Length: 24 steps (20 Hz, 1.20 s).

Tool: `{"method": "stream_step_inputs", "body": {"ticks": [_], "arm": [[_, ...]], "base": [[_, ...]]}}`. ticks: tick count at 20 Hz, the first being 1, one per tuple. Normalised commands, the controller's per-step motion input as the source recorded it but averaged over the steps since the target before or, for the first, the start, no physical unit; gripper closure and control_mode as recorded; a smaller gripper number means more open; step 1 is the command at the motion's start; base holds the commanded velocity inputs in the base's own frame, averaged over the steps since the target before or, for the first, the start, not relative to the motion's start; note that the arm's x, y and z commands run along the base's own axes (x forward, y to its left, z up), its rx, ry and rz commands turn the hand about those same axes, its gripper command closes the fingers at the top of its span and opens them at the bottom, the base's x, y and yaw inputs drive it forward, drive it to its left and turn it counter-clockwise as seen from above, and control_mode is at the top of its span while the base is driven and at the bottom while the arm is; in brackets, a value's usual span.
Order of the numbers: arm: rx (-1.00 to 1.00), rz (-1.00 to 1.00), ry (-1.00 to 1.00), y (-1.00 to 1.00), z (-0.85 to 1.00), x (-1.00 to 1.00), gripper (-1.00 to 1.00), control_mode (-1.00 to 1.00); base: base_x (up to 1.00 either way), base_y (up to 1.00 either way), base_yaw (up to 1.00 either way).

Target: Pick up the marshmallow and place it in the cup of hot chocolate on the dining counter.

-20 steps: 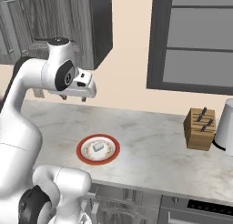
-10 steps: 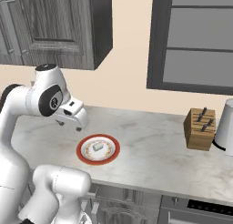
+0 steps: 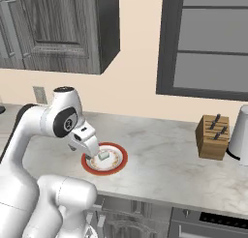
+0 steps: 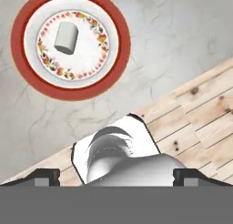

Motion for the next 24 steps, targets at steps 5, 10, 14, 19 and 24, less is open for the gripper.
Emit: {"method": "stream_step_inputs", "body": {"ticks": [5,10,14,19,24], "arm": [[0.03,-0.04,0.19,-0.01,-0.46,0.30,-1.00,-1.00],[0.05,0.00,0.14,-0.12,-0.29,0.50,-1.00,-1.00],[0.04,0.00,0.07,-0.13,-0.04,0.59,-1.00,-1.00],[0.02,0.00,0.05,0.00,-0.08,0.54,-1.00,-1.00],[0.00,0.00,0.00,0.00,-0.26,0.42,-1.00,-1.00]], "base": [[0.00,0.00,0.00],[0.00,0.00,0.00],[0.00,0.00,0.00],[0.00,0.00,0.00],[0.00,0.00,0.00]]}}
